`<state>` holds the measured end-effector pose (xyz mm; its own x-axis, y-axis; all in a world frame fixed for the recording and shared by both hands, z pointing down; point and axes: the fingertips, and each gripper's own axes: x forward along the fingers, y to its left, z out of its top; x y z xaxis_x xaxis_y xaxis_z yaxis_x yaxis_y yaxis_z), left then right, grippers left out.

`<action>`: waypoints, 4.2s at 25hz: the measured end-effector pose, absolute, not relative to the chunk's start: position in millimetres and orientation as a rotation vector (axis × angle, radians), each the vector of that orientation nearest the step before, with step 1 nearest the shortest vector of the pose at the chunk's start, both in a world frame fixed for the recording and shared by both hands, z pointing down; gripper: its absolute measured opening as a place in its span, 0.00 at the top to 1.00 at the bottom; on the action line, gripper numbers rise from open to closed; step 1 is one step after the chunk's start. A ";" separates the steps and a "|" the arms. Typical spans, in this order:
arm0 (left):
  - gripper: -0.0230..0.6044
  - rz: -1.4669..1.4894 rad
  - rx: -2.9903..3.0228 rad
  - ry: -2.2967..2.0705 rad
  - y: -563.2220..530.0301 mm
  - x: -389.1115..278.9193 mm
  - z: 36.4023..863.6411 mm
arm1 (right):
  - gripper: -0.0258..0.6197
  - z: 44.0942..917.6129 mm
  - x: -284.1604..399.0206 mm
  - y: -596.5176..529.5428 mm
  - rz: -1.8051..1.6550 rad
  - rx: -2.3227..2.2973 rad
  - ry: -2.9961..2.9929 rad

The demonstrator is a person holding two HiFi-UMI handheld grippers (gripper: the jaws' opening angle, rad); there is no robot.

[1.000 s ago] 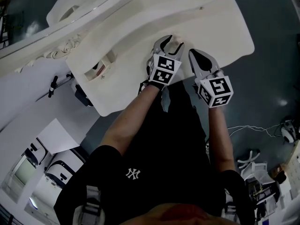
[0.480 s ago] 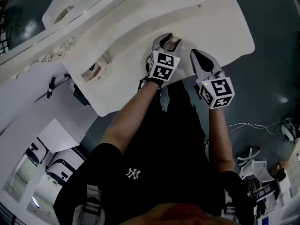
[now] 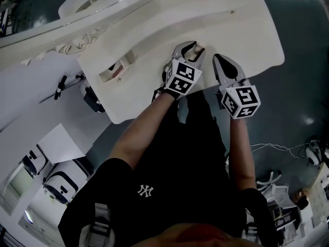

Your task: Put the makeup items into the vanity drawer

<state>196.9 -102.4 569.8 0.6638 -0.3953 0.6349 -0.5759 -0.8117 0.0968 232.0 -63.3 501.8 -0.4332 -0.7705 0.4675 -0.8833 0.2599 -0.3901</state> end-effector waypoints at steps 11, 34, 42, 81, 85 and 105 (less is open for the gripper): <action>0.73 0.940 2.702 -0.863 -82.3 101.5 514.8 | 0.92 467.9 144.4 -63.1 0.857 1.470 -2.456; 0.72 1.225 2.692 -1.110 -77.5 -125.4 508.5 | 0.92 449.2 -18.2 -60.4 0.751 1.194 -2.555; 0.71 1.324 2.797 -0.961 -75.8 -142.2 524.3 | 0.92 452.3 -53.3 -62.1 0.729 1.124 -2.555; 0.67 1.030 2.706 -1.098 -58.8 -175.9 504.4 | 0.92 542.2 -153.0 -76.8 0.581 0.878 -2.254; 0.70 0.920 2.663 -1.134 -59.8 -172.0 494.9 | 0.92 521.5 -147.8 -75.9 0.612 0.939 -2.317; 0.96 0.483 2.528 -1.314 -55.6 -163.6 407.6 | 0.92 430.8 -120.1 -57.5 0.659 1.164 -2.491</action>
